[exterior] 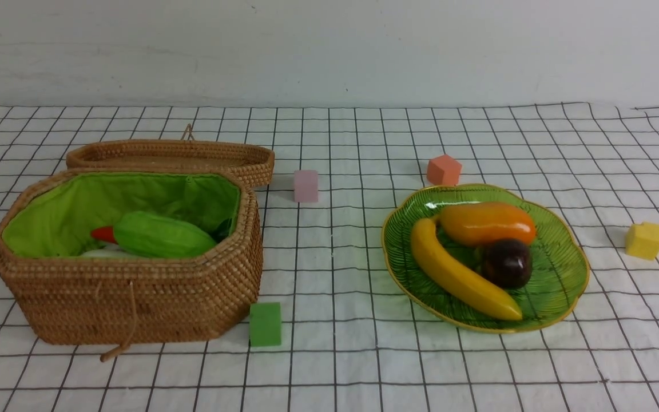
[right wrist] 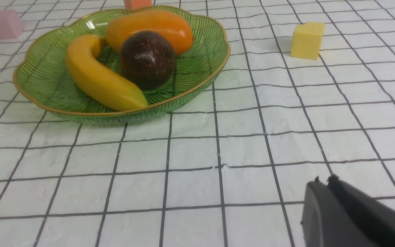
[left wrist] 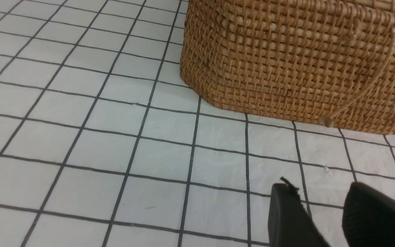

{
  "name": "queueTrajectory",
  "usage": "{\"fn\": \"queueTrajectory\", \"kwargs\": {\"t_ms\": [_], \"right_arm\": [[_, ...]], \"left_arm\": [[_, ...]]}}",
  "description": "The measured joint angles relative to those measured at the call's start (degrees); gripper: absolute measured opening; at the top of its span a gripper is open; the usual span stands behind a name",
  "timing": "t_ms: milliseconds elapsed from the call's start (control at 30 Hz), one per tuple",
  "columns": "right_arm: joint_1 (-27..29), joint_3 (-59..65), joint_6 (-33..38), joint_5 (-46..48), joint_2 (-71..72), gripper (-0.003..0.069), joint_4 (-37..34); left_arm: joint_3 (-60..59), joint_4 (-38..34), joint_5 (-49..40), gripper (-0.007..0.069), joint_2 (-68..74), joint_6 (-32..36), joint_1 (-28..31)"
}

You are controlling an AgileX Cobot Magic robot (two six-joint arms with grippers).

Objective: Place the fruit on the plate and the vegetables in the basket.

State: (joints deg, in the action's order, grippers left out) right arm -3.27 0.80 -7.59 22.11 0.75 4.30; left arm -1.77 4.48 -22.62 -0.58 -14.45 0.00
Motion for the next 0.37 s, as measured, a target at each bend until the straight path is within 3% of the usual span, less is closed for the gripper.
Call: {"fn": "queueTrajectory", "kwargs": {"t_ms": [367], "right_arm": [[0.0, 0.0, 0.0, 0.0, 0.0, 0.0049, 0.0]], "left_arm": [[0.0, 0.0, 0.0, 0.0239, 0.0, 0.0, -4.49]]}}
